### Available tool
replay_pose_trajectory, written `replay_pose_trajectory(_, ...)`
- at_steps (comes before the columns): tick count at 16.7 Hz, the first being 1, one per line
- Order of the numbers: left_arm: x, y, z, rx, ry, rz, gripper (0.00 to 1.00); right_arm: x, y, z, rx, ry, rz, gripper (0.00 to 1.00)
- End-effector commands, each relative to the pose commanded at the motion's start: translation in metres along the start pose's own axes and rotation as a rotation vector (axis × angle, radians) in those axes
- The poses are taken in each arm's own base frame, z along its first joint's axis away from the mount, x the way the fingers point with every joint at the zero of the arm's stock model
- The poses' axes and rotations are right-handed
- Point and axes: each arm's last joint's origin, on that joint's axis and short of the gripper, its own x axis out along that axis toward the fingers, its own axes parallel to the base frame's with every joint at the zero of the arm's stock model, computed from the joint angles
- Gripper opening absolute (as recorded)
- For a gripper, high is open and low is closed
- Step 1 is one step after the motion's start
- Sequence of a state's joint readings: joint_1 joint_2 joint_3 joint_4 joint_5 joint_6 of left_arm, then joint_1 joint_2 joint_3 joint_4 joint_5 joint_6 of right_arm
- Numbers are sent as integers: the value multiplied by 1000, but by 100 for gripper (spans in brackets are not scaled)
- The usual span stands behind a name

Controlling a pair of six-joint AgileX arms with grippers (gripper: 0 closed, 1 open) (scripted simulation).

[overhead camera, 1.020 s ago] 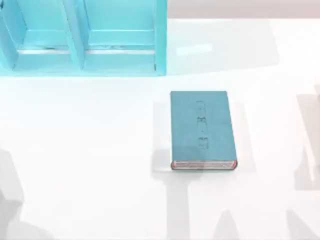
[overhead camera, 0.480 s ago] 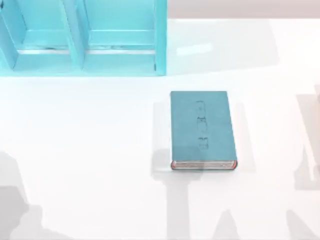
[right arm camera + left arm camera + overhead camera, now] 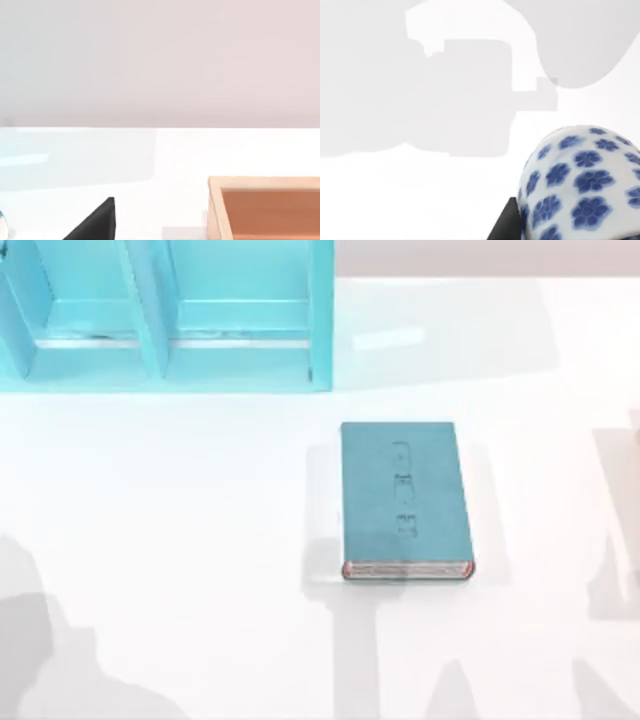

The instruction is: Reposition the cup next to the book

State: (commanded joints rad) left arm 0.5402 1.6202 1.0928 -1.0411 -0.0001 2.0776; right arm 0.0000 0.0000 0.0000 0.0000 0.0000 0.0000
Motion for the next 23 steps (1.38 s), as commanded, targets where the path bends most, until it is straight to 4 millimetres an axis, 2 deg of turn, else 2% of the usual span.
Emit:
replay_pose_trajectory(5, -13, 49, 26, -182, -3, -16, 0, 0, 0, 0, 0, 0, 0, 100)
replay_pose_trajectory(9, -19, 94, 73, -388, -1, -58, 0, 0, 0, 0, 0, 0, 0, 100)
replay_pose_trajectory(13, -20, 129, 143, -675, 27, -108, 0, 0, 0, 0, 0, 0, 0, 100)
replay_pose_trajectory(16, -23, 143, 204, -927, 61, -122, 0, 0, 0, 0, 0, 0, 0, 100)
replay_pose_trajectory(19, -28, 144, 266, -1161, 84, -106, 0, 0, 0, 0, 0, 0, 0, 100)
replay_pose_trajectory(23, -42, 131, 336, -1381, 68, -59, 0, 0, 0, 0, 0, 0, 0, 100)
